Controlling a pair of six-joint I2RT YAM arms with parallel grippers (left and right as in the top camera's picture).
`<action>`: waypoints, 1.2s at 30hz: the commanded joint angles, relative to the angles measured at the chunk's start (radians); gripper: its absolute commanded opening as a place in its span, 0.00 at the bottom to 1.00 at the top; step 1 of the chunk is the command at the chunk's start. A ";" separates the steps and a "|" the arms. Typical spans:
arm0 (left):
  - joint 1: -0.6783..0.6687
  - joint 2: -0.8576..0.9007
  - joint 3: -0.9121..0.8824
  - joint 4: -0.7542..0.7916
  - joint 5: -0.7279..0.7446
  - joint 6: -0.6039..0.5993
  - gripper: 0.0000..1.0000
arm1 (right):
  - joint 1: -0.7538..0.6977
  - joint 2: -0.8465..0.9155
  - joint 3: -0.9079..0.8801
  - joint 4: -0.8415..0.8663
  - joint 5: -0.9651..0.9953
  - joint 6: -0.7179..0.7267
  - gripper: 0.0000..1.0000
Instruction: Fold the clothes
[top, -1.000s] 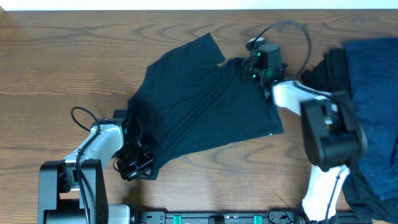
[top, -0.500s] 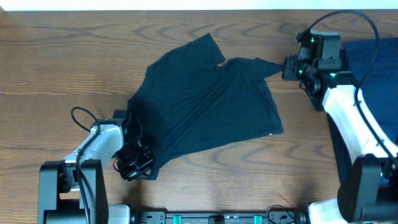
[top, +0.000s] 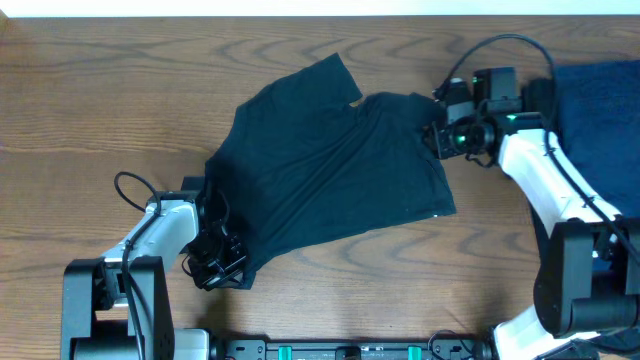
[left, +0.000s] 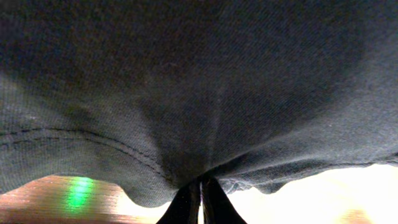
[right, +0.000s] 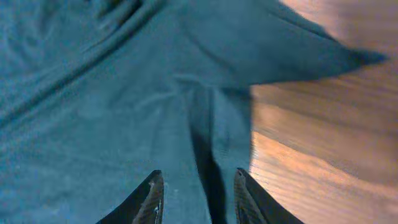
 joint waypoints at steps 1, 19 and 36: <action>-0.002 0.010 -0.025 0.028 -0.025 -0.009 0.06 | 0.035 0.034 -0.010 -0.006 0.061 -0.111 0.37; -0.002 0.010 -0.025 0.024 -0.025 -0.009 0.06 | 0.071 0.198 -0.008 0.053 0.350 0.038 0.01; -0.002 0.010 -0.025 0.024 -0.029 -0.009 0.06 | -0.086 0.185 -0.009 -0.175 0.360 0.224 0.35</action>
